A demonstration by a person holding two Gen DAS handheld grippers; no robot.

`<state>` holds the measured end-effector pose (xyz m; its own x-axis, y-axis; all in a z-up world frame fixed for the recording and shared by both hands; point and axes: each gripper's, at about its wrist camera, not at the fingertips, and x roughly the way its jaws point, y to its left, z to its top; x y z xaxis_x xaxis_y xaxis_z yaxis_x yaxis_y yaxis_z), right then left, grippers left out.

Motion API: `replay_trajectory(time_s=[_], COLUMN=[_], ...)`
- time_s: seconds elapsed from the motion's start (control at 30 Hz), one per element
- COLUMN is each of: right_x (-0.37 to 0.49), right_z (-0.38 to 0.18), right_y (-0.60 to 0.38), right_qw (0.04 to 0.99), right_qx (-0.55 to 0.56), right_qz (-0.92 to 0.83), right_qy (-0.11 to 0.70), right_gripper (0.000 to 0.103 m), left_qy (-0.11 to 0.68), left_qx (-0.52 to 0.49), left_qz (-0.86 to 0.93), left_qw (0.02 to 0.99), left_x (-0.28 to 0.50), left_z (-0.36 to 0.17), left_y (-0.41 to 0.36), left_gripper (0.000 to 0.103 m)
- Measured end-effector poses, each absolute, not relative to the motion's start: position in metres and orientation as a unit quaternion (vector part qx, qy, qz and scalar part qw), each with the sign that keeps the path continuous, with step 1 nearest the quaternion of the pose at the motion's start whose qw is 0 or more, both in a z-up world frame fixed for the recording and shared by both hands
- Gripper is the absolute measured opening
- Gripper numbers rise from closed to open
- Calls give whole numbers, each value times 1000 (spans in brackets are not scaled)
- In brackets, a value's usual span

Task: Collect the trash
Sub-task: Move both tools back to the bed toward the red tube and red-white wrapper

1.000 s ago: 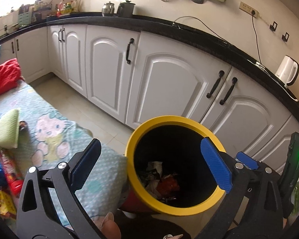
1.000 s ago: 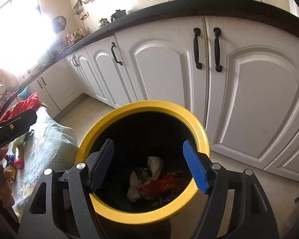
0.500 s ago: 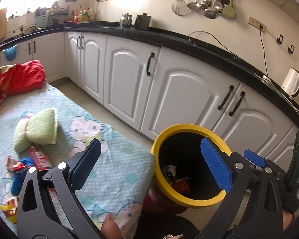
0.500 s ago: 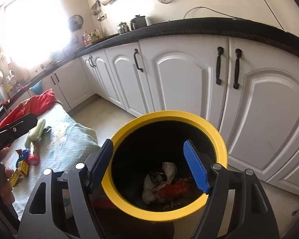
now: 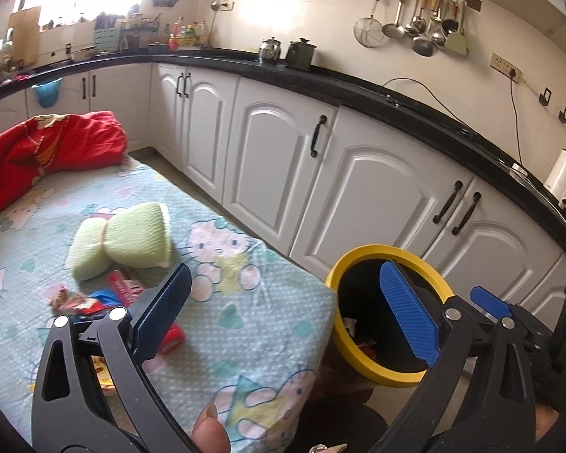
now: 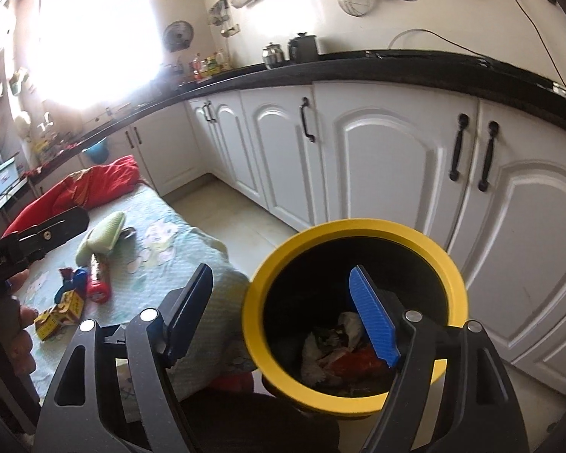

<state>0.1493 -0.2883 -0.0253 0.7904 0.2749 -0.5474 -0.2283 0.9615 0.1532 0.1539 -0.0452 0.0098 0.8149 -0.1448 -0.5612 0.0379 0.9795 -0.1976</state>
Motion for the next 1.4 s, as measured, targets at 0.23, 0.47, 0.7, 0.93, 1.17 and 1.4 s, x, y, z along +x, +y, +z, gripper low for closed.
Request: replay_trajectory(time_s=[0.23, 0.47, 0.7, 0.93, 1.17, 1.4], right_x=[137, 129, 125, 127, 132, 149], right_z=[-16, -12, -7, -7, -13, -26], right_y=[-253, -219, -188, -160, -132, -103], right_qw=[947, 942, 937, 929, 918, 902], right_qx=[7, -21, -31, -37, -47, -52], right_qz=[167, 203, 229, 255, 281, 302], right_qy=[276, 268, 264, 266, 277, 305], right_gripper=[77, 78, 78, 78, 78, 77], left_qy=[297, 292, 286, 286, 300, 318], left_qx=[-99, -113, -121, -128, -160, -201], left_qz=[-27, -3, 14, 36, 63, 89], left_qw=[949, 950, 950, 949, 938, 922], left_x=[144, 138, 133, 128, 127, 126], left_z=[10, 12, 14, 12, 5, -9], left_y=[-20, 9, 32, 57, 96, 137], left_gripper=[92, 92, 92, 92, 92, 92])
